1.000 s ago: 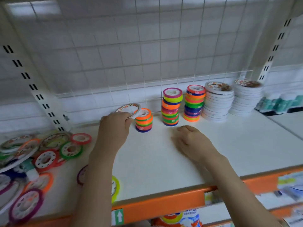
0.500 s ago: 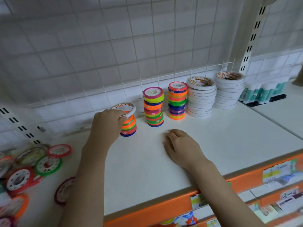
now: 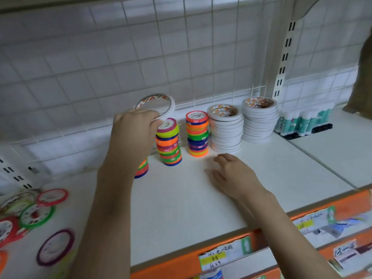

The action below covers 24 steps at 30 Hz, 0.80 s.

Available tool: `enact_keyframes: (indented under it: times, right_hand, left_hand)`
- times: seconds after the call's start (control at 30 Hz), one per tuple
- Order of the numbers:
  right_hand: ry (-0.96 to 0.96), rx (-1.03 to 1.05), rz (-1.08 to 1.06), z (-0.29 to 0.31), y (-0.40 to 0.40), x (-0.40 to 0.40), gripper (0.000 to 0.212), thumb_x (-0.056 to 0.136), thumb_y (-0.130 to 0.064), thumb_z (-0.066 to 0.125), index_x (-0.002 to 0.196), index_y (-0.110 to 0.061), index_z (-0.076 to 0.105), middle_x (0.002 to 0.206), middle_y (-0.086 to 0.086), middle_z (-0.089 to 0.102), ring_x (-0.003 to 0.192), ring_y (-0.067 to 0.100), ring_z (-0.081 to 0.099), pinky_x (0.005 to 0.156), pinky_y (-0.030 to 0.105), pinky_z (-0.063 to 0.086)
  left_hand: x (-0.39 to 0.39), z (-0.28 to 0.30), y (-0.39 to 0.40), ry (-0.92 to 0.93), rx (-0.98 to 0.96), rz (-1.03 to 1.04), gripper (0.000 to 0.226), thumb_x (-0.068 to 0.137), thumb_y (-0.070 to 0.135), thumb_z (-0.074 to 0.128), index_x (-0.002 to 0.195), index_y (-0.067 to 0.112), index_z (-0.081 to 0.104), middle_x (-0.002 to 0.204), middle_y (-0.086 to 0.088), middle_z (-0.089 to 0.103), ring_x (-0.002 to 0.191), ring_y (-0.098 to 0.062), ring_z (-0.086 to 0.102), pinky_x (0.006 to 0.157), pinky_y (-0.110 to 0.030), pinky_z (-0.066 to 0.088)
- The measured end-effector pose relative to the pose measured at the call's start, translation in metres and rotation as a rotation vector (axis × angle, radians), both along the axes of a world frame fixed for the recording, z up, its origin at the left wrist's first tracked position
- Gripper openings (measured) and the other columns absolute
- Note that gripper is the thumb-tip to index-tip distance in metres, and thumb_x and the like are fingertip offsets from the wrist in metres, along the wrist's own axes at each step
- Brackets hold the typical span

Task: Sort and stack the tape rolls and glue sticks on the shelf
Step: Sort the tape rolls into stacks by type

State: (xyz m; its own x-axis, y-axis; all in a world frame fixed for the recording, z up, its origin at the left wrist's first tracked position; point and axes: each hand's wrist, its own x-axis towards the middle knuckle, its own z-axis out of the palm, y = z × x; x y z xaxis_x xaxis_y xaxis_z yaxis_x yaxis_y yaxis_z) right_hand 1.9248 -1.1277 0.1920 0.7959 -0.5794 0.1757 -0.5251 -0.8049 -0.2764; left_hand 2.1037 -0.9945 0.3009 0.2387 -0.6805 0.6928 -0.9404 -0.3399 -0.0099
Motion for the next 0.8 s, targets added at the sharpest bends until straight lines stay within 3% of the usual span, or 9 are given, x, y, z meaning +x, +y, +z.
enact_keyframes:
  times: [0.13, 0.23, 0.43, 0.6, 0.8]
  right_hand:
    - [-0.002, 0.004, -0.079, 0.005, -0.041, -0.038, 0.042, 0.097, -0.034, 0.04, 0.134, -0.014, 0.042, 0.139, 0.001, 0.043, 0.131, 0.018, 0.035, 0.1, 0.023, 0.028]
    - [-0.005, 0.012, -0.142, 0.006, -0.069, -0.063, 0.042, 0.097, -0.032, 0.041, 0.134, -0.013, 0.043, 0.138, 0.002, 0.044, 0.13, 0.019, 0.035, 0.1, 0.025, 0.028]
    - [0.028, 0.054, -0.17, -0.004, -0.11, -0.087, 0.04, 0.096, -0.031, 0.04, 0.129, -0.01, 0.047, 0.134, 0.005, 0.047, 0.127, 0.021, 0.038, 0.101, 0.027, 0.03]
    - [0.001, 0.063, -0.155, -0.014, -0.117, -0.083, 0.033, 0.096, -0.033, 0.039, 0.112, -0.008, 0.053, 0.119, 0.006, 0.053, 0.116, 0.023, 0.045, 0.089, 0.028, 0.034]
    - [-0.051, 0.064, -0.143, -0.018, -0.122, -0.082, 0.032, 0.096, -0.033, 0.04, 0.111, -0.008, 0.053, 0.118, 0.006, 0.052, 0.116, 0.023, 0.044, 0.089, 0.028, 0.033]
  left_hand:
    - [-0.031, -0.005, -0.051, 0.017, 0.045, -0.05, 0.024, 0.092, 0.025, 0.049, 0.09, 0.01, 0.067, 0.089, -0.01, 0.068, 0.09, -0.033, 0.059, 0.077, -0.038, 0.038]
    - [-0.049, -0.009, -0.086, 0.013, 0.069, -0.095, 0.031, 0.084, 0.027, 0.046, 0.086, 0.008, 0.07, 0.085, -0.011, 0.07, 0.085, -0.033, 0.063, 0.075, -0.041, 0.045]
    - [-0.066, -0.017, -0.141, 0.008, 0.158, -0.092, 0.017, 0.092, 0.018, 0.055, 0.09, 0.009, 0.069, 0.089, -0.012, 0.069, 0.09, -0.033, 0.06, 0.08, -0.039, 0.04]
    - [-0.069, -0.023, -0.164, 0.074, 0.297, -0.021, 0.025, 0.095, 0.024, 0.049, 0.107, 0.014, 0.068, 0.105, -0.01, 0.068, 0.1, -0.032, 0.057, 0.09, -0.042, 0.041]
    - [-0.08, -0.023, -0.166, 0.201, 0.316, -0.042, 0.03, 0.096, 0.024, 0.047, 0.117, 0.011, 0.064, 0.116, -0.011, 0.065, 0.108, -0.031, 0.055, 0.093, -0.041, 0.042]
